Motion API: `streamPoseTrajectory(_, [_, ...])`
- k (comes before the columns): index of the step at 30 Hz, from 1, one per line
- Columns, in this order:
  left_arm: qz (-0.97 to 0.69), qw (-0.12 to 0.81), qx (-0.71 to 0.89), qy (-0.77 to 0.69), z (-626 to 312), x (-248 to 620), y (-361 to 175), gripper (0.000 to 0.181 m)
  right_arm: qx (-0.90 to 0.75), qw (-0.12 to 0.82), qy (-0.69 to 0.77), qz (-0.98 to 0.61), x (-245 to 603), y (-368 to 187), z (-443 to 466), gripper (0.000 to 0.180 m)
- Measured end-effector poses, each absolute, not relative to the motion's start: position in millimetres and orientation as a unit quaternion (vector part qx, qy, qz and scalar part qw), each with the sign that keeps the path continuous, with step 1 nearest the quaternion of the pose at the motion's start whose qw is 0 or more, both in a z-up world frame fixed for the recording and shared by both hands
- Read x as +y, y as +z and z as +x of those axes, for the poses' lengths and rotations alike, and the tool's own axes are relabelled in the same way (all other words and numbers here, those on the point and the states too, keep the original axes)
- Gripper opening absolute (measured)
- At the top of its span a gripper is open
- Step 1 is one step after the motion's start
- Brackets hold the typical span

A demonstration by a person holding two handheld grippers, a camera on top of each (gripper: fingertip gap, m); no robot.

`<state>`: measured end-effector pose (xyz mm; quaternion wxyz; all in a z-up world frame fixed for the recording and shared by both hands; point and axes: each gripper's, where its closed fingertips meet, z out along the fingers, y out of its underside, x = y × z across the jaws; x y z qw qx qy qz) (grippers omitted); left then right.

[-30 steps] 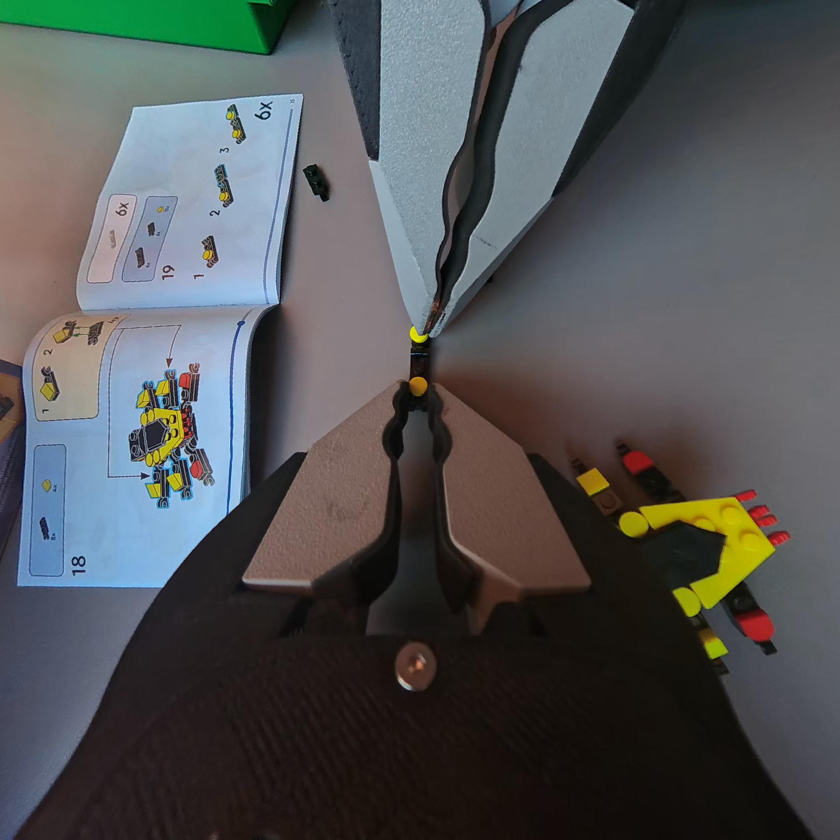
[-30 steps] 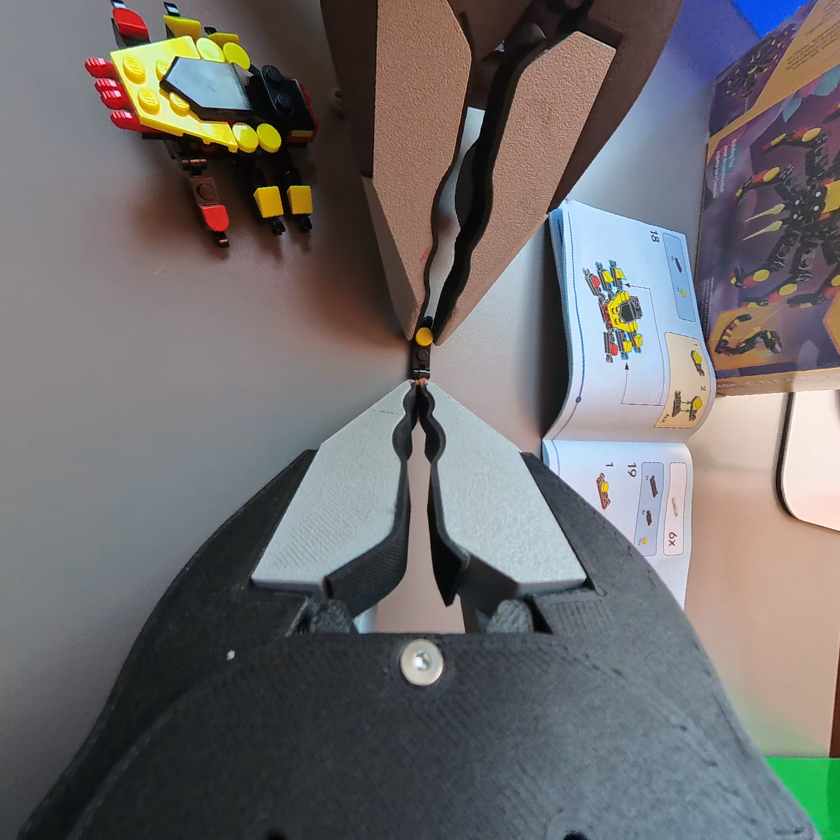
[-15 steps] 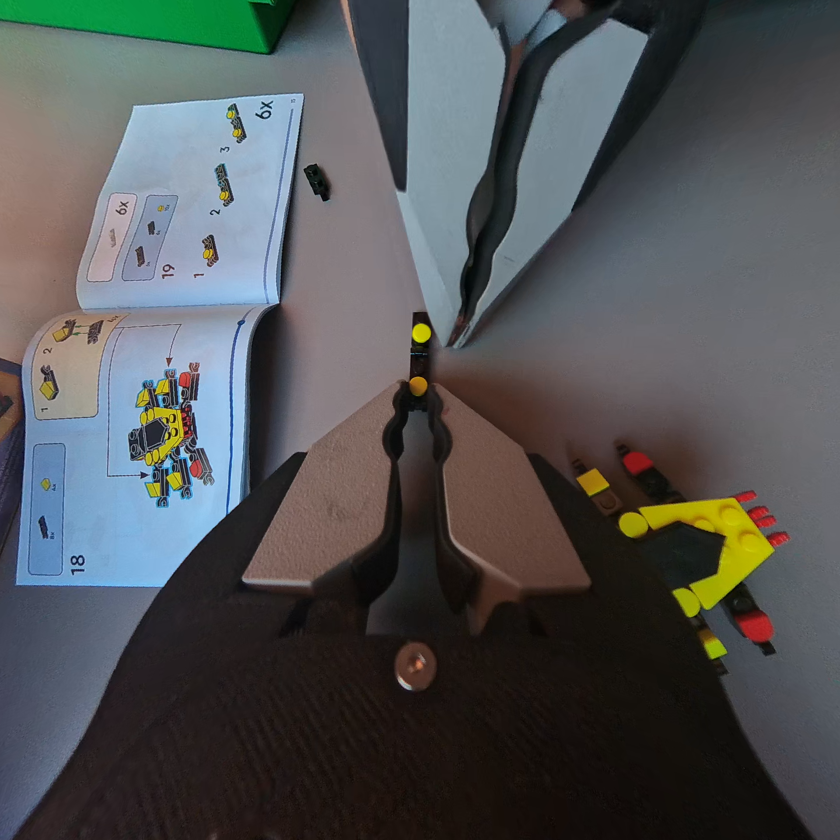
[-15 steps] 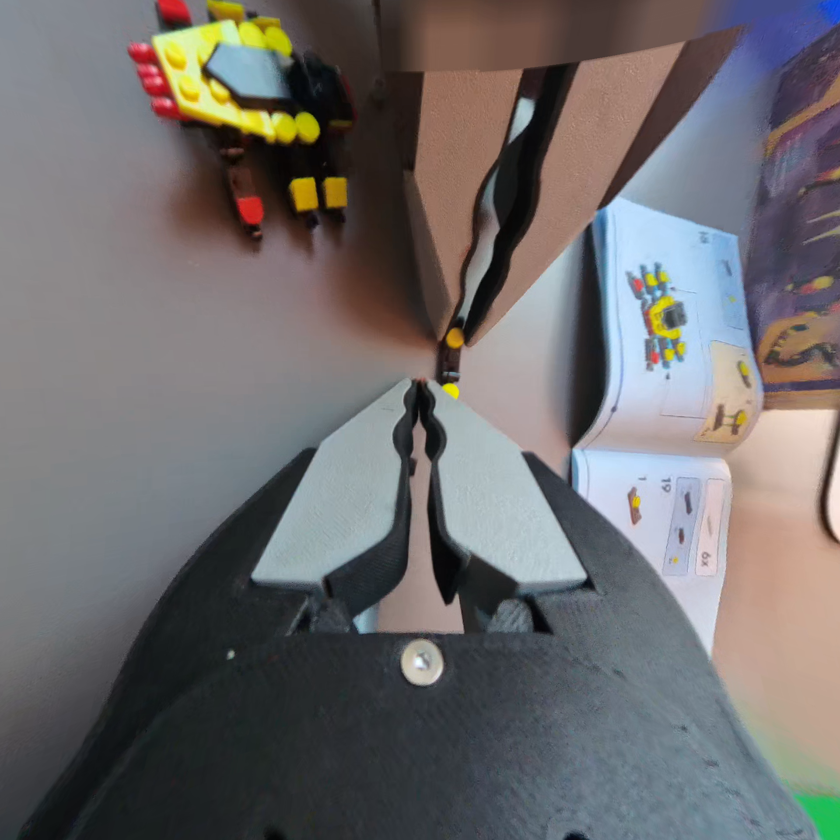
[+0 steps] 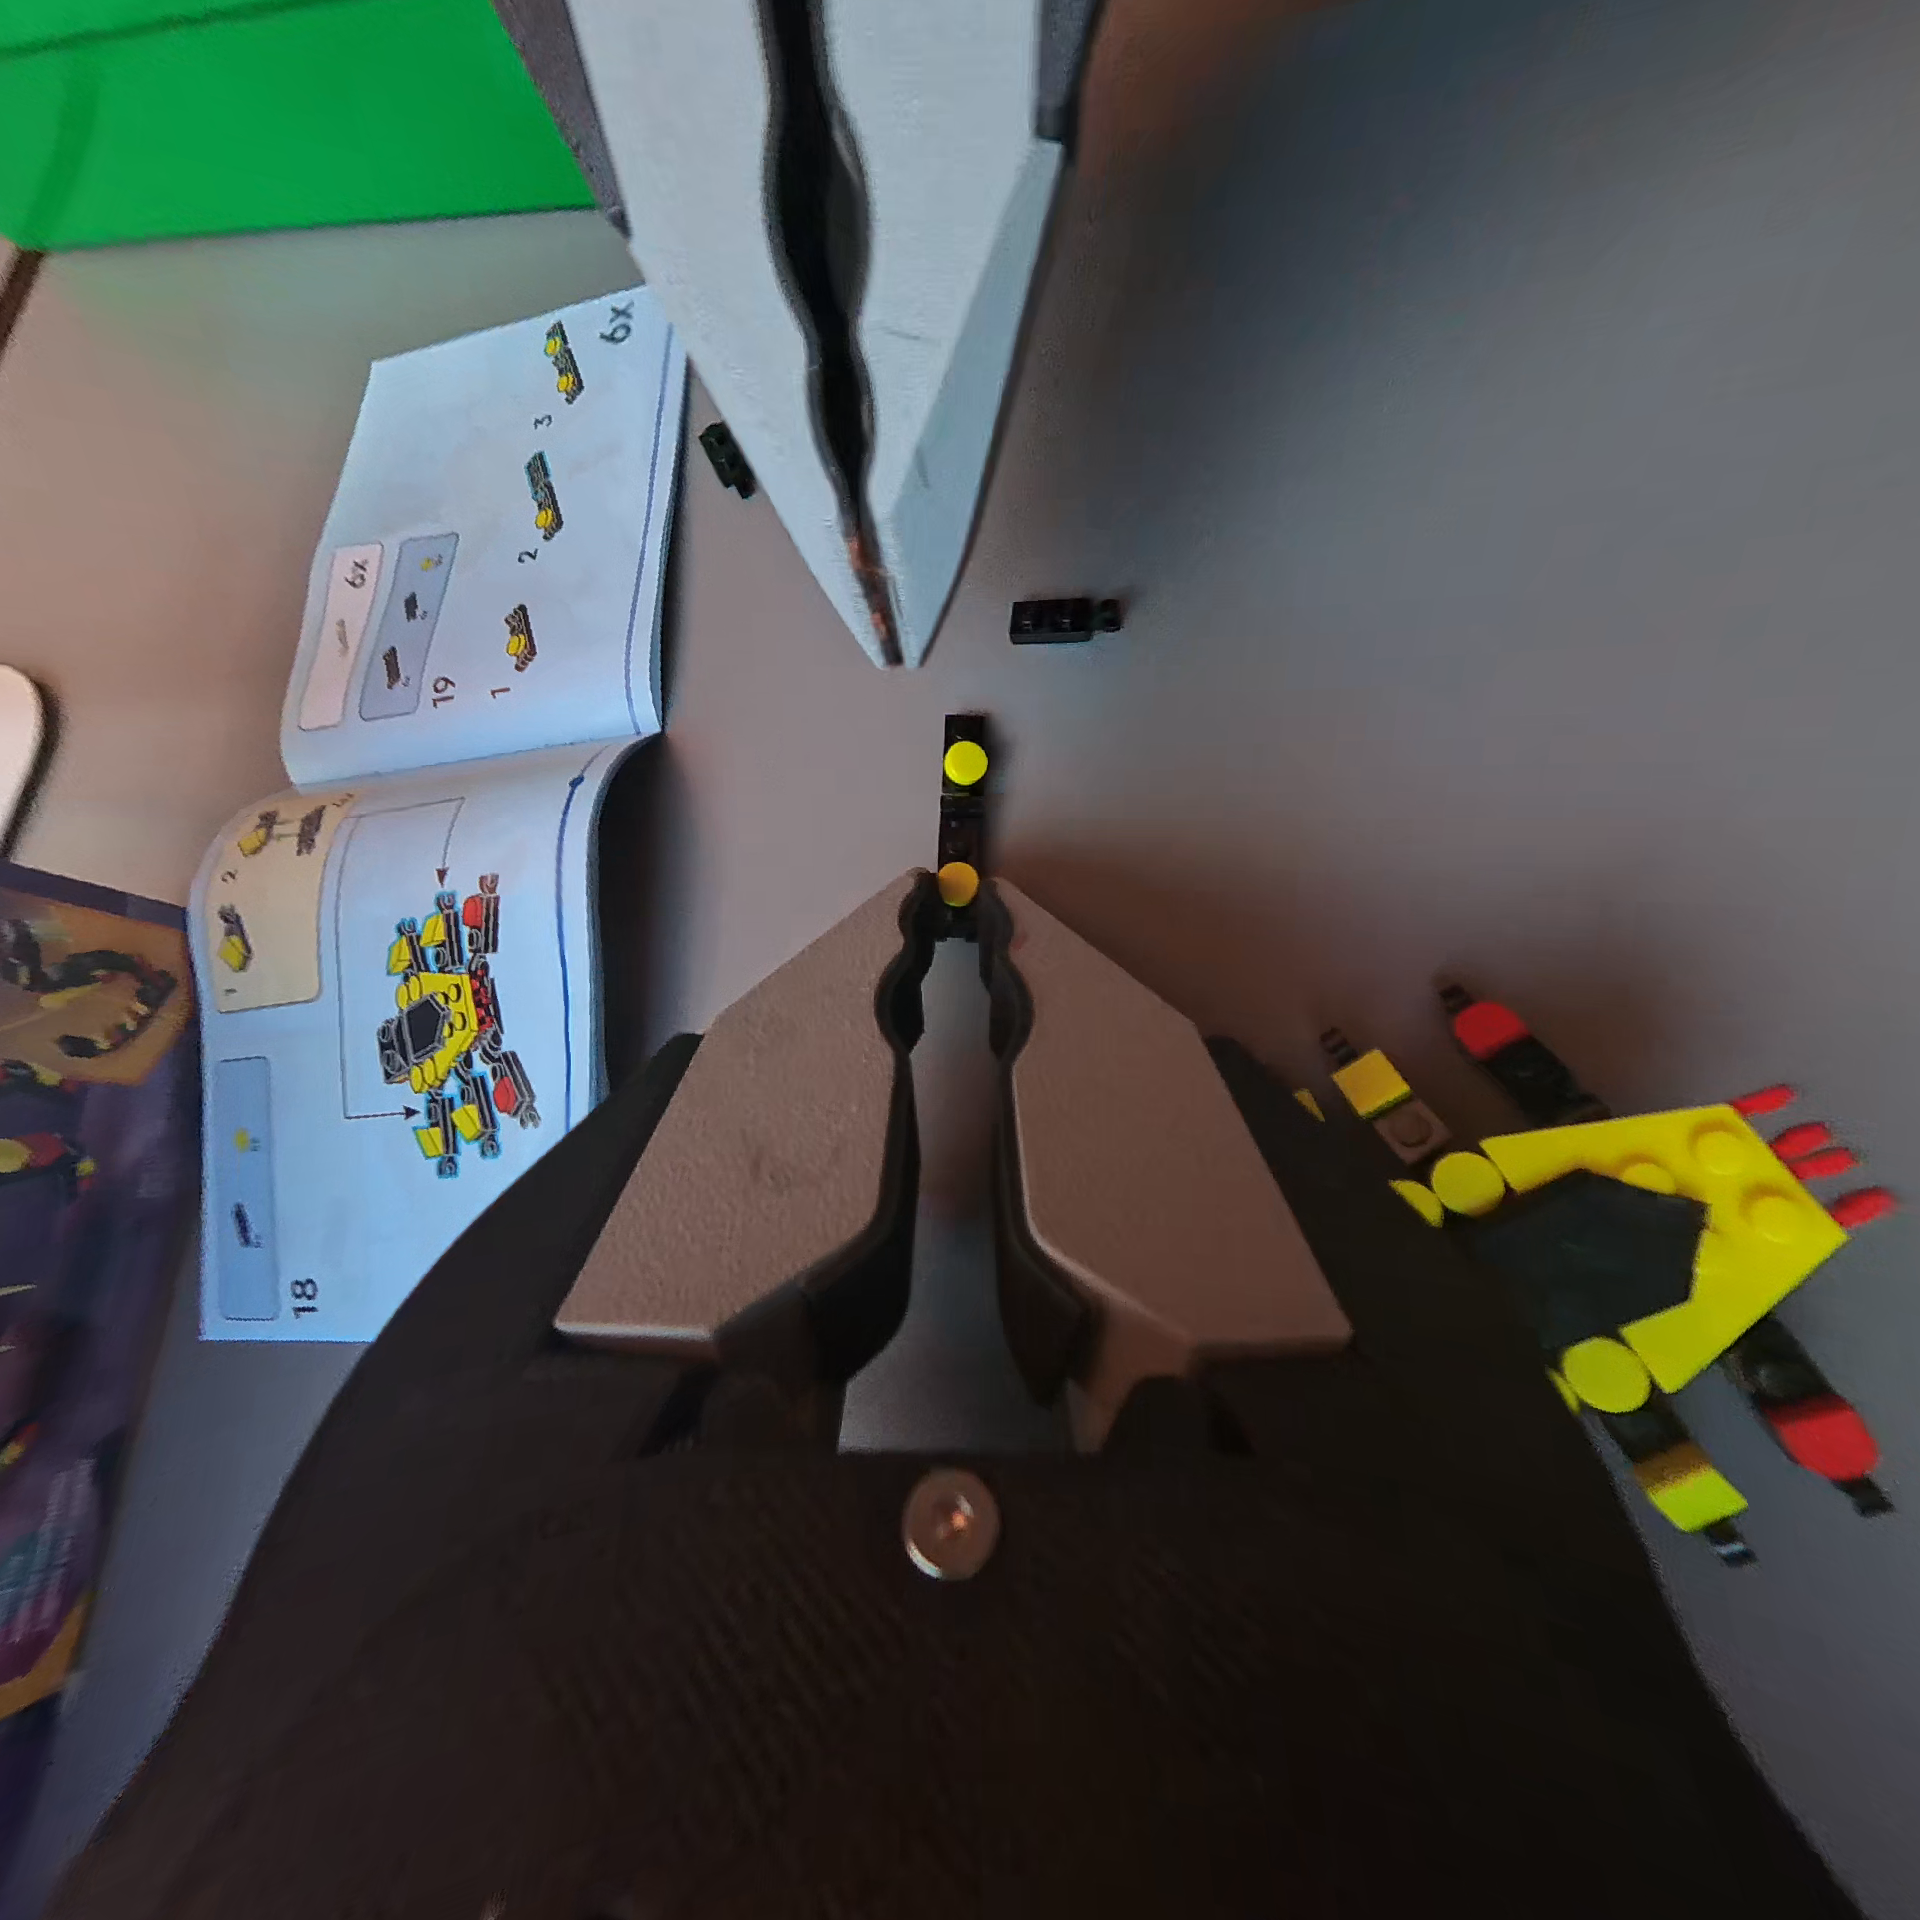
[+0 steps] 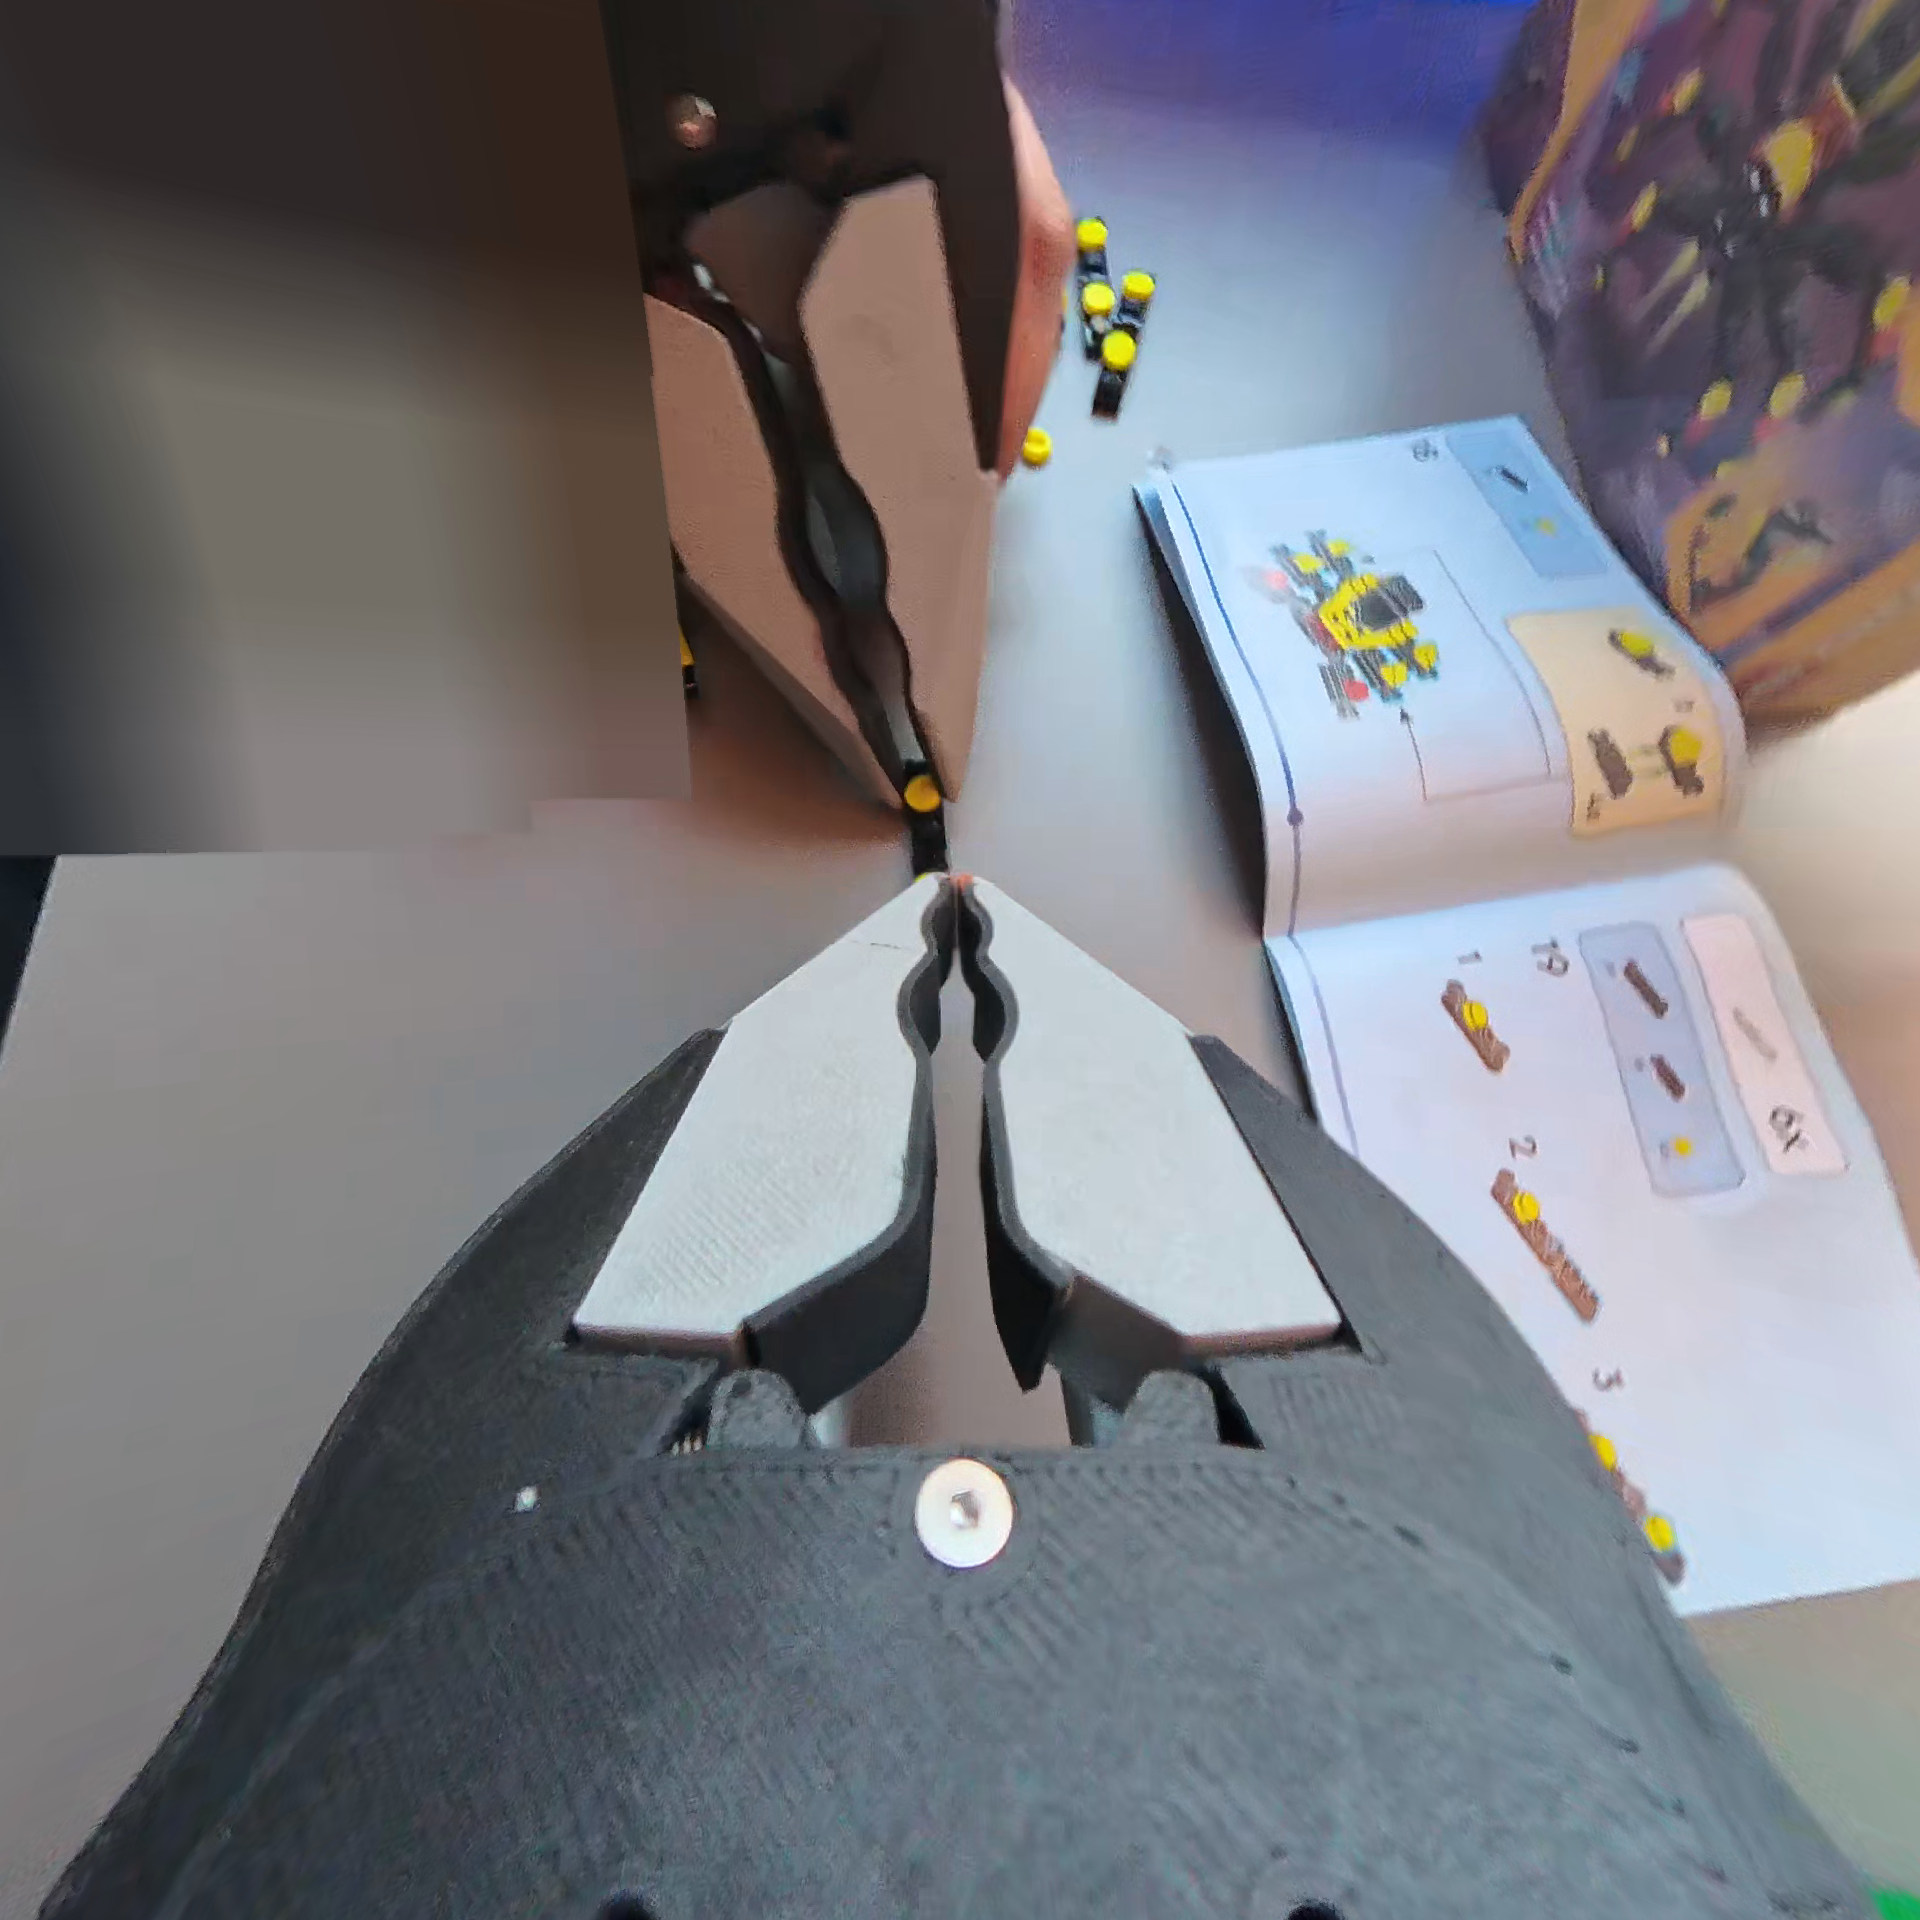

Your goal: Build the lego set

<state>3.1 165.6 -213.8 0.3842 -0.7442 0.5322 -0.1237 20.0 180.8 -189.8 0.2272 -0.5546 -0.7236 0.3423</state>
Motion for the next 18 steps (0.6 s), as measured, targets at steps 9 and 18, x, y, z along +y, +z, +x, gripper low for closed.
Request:
streamPoseTrajectory(9, [-0.608,0.541,0.581,0.011,7,175,-175,0.005,-0.701,0.232,0.346,-0.579,178,-180,23,0.020])
streamPoseTrajectory(18, [-0.498,0.589,0.610,0.182,6,180,-149,0.004,-0.680,0.289,0.360,-0.570,180,-152,19,0.012])
